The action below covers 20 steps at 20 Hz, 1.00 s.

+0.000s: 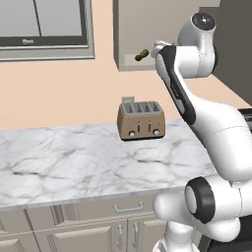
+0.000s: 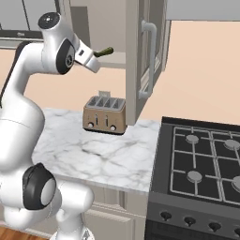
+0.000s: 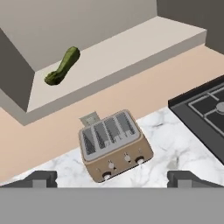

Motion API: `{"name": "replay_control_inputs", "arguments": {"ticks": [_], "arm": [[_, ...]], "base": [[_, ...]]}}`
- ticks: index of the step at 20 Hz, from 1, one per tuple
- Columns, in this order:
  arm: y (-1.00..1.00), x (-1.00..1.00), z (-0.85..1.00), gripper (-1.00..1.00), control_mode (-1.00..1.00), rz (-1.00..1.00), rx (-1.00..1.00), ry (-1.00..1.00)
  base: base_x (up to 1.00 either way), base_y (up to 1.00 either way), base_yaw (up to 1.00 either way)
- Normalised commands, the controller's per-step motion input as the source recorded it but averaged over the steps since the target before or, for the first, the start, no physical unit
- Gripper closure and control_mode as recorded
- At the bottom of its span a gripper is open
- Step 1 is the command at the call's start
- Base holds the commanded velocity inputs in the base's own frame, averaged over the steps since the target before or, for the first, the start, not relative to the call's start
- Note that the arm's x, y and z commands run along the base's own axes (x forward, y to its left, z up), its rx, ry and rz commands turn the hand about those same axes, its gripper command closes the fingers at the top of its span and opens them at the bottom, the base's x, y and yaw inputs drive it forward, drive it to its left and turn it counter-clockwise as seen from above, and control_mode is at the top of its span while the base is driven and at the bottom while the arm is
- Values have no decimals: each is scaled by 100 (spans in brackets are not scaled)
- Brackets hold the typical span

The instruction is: Pick the squashs from the cabinet and place them in one bowl. Pick the lemon from the sink and place it in the other bowl.

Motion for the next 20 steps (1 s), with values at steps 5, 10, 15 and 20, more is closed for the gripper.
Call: {"name": "replay_control_inputs", "arguments": {"ticks": [5, 10, 15, 20], "arm": [[-1, 18, 14, -100, -100, 2, 9, 0], [0, 34, -2, -100, -100, 0, 1, 0], [0, 31, -15, -100, -100, 0, 0, 0], [0, 3, 0, -100, -100, 5, 3, -2]], "base": [[0, 0, 0], [0, 0, 0], [0, 0, 0], [0, 0, 0]]}}
